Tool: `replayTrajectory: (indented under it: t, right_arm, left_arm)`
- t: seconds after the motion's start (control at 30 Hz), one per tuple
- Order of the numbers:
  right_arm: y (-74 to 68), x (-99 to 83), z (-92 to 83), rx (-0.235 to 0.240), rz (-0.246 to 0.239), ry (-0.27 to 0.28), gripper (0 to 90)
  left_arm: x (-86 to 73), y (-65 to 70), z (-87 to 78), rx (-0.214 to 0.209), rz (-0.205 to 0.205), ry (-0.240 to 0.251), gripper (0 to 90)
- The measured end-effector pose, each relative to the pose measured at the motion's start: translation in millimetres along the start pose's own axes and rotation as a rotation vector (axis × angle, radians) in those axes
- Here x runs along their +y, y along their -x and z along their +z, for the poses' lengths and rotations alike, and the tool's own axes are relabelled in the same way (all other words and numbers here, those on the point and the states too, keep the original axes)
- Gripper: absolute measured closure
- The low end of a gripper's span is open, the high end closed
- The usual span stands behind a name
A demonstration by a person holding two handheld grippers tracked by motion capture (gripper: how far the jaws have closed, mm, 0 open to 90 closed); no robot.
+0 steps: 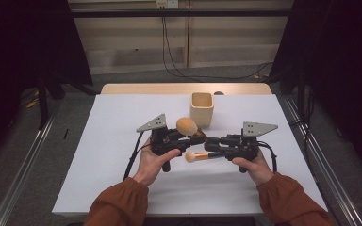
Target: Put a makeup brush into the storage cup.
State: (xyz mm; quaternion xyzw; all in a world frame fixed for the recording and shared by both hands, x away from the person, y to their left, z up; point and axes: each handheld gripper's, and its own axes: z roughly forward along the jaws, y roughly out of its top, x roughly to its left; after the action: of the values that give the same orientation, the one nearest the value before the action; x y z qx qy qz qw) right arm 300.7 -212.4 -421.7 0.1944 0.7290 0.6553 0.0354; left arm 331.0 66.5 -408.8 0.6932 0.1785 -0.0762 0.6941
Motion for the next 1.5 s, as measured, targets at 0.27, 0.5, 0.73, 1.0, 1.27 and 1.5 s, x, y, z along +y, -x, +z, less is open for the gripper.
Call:
replayTrajectory:
  t: [0.27, 0.5, 0.73, 1.0, 1.27, 1.5]
  right_arm:
    - [1.2, -0.6, 0.7, -0.008, -0.001, -0.027, 70.5]
    - [-0.4, 0.6, 1.4, -0.008, -0.009, -0.031, 60.5]
    - [0.2, 0.0, 1.1, -0.027, -0.011, -0.048, 44.8]
    - [2.2, 0.0, -0.4, -0.05, 0.029, -0.075, 22.3]
    - [0.4, 2.0, -1.9, -0.037, 0.015, -0.095, 6.8]
    - [1.0, 1.8, -1.8, -0.014, 0.016, -0.11, 7.9]
  left_arm:
    - [1.2, 1.9, 0.1, 0.011, -0.005, -0.024, 65.1]
    - [1.8, 0.6, -1.7, 0.026, -0.003, -0.033, 65.7]
    - [3.8, -0.3, -5.0, 0.035, 0.002, -0.038, 65.8]
    - [7.9, -1.3, -13.5, 0.056, 0.01, -0.041, 65.8]
    - [12.7, -2.8, -25.6, 0.08, 0.021, -0.055, 65.9]
    - [15.4, -2.0, -31.0, 0.098, 0.036, -0.101, 66.0]
